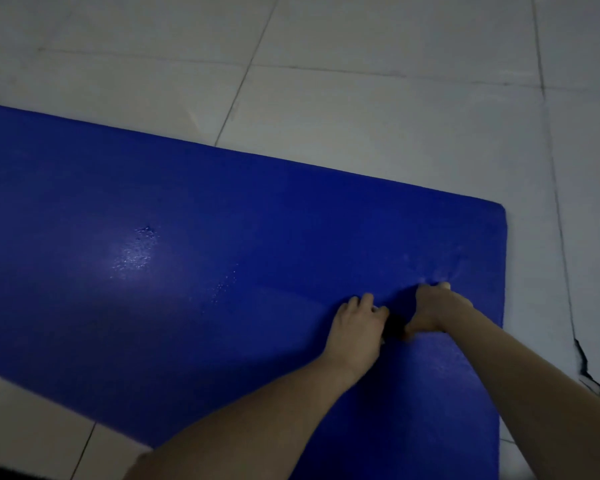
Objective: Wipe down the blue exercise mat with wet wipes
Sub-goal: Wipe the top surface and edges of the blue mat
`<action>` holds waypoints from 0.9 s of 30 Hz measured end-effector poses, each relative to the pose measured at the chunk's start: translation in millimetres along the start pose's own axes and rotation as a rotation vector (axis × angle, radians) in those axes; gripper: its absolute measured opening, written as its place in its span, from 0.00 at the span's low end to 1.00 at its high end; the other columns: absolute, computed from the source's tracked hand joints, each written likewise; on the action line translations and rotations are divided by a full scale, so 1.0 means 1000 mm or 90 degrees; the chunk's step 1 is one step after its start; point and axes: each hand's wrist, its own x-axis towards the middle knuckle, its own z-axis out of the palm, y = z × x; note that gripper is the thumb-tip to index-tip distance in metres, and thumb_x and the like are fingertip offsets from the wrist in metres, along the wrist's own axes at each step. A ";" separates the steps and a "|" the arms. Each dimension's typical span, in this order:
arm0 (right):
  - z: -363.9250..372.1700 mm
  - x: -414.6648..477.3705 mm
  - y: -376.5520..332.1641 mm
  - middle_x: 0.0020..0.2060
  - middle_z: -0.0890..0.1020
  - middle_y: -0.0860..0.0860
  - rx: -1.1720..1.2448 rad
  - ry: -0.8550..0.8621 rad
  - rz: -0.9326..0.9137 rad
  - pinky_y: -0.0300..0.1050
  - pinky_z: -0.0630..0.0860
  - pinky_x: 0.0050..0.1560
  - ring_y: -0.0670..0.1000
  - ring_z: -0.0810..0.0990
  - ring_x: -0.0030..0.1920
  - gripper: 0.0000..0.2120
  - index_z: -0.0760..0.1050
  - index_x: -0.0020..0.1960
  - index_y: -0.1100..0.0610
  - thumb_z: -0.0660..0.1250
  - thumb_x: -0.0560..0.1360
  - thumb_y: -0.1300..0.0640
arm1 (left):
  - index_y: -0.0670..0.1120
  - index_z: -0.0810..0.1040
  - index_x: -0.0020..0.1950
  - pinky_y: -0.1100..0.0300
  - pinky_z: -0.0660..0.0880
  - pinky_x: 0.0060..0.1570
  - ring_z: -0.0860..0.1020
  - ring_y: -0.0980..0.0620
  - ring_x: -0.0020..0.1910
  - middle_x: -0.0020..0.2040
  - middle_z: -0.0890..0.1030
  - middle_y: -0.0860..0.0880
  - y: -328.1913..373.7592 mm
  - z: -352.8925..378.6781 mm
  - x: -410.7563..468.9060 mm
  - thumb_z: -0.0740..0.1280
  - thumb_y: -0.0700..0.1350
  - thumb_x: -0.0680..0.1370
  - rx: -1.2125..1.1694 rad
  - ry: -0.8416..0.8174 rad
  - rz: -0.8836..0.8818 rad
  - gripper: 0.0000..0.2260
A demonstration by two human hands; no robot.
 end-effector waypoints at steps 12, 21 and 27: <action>0.095 -0.065 -0.032 0.74 0.57 0.61 -0.015 0.030 -0.026 0.53 0.76 0.61 0.60 0.71 0.70 0.62 0.50 0.79 0.59 0.78 0.61 0.32 | 0.43 0.77 0.52 0.53 0.73 0.38 0.75 0.44 0.43 0.55 0.74 0.42 -0.179 -0.076 -0.062 0.68 0.41 0.80 -0.067 0.120 -0.390 0.03; 0.084 -0.056 -0.036 0.69 0.65 0.58 -0.031 -0.009 -0.025 0.49 0.77 0.58 0.55 0.73 0.65 0.56 0.61 0.75 0.57 0.80 0.58 0.32 | 0.46 0.80 0.58 0.55 0.78 0.46 0.78 0.48 0.46 0.58 0.75 0.46 -0.114 -0.045 -0.031 0.62 0.41 0.81 -0.215 0.172 -0.360 0.09; 0.084 -0.054 -0.034 0.65 0.69 0.57 -0.044 0.024 -0.047 0.51 0.78 0.57 0.56 0.75 0.62 0.53 0.65 0.71 0.54 0.81 0.55 0.32 | 0.47 0.78 0.54 0.52 0.78 0.53 0.77 0.48 0.49 0.57 0.73 0.47 -0.030 -0.008 -0.026 0.72 0.41 0.77 -0.184 0.036 -0.102 0.08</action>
